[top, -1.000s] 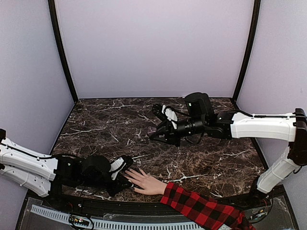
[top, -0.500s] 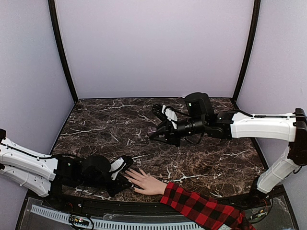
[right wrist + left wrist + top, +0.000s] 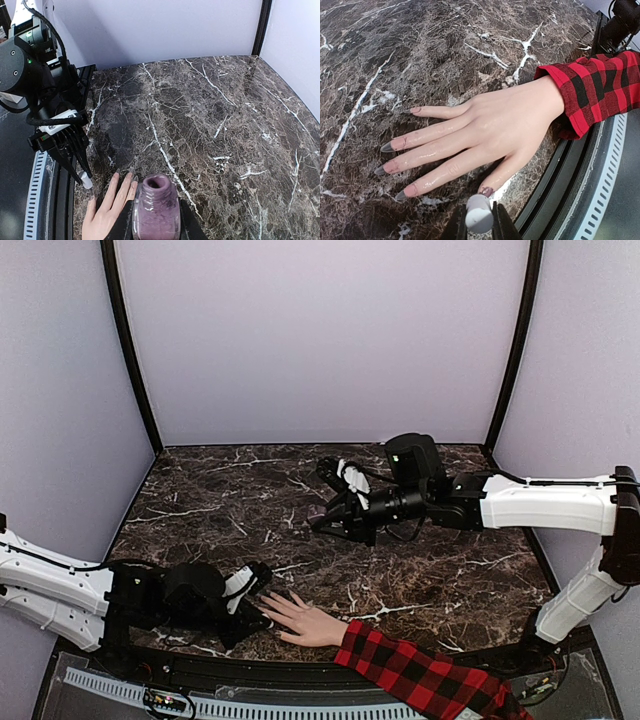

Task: Paint the nails
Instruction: Paint the nail with the hand.

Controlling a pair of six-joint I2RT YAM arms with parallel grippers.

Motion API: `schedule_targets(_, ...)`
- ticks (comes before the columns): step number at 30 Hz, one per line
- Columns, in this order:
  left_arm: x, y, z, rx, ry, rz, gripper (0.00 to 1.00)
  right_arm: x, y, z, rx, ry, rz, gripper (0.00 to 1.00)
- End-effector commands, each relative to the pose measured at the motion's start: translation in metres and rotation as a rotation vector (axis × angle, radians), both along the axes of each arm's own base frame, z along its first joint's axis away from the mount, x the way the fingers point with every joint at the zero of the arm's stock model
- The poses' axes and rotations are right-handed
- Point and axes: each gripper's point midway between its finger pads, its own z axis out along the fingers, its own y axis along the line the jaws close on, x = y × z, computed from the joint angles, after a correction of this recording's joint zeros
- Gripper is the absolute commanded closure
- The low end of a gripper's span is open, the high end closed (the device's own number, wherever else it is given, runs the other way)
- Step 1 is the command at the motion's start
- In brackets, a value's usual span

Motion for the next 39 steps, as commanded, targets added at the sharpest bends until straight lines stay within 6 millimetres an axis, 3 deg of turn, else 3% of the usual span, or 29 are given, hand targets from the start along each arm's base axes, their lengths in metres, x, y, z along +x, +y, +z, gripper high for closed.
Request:
schedule_targets(1, 0.005, 0.005, 0.002, 0.011, -0.007, 0.033, 1.00, 0.005, 0.002, 0.009, 0.032, -0.023, -0.003, 1.00)
schedule_targets(6, 0.005, 0.007, 0.005, 0.000, -0.008, 0.036, 1.00, 0.005, 0.002, 0.007, 0.028, -0.020, -0.001, 1.00)
schedule_targets(14, -0.002, -0.003, 0.026, -0.110, -0.019, -0.022, 1.00, 0.005, 0.003, 0.007, 0.028, -0.019, 0.001, 1.00)
schedule_targets(22, -0.003, -0.007, 0.008, -0.042, 0.013, -0.026, 1.00, 0.005, 0.002, 0.007, 0.027, -0.021, -0.003, 1.00)
schedule_targets(39, 0.005, 0.006, -0.006, 0.038, 0.011, 0.043, 1.00, 0.005, 0.002, 0.007, 0.027, -0.022, -0.005, 1.00)
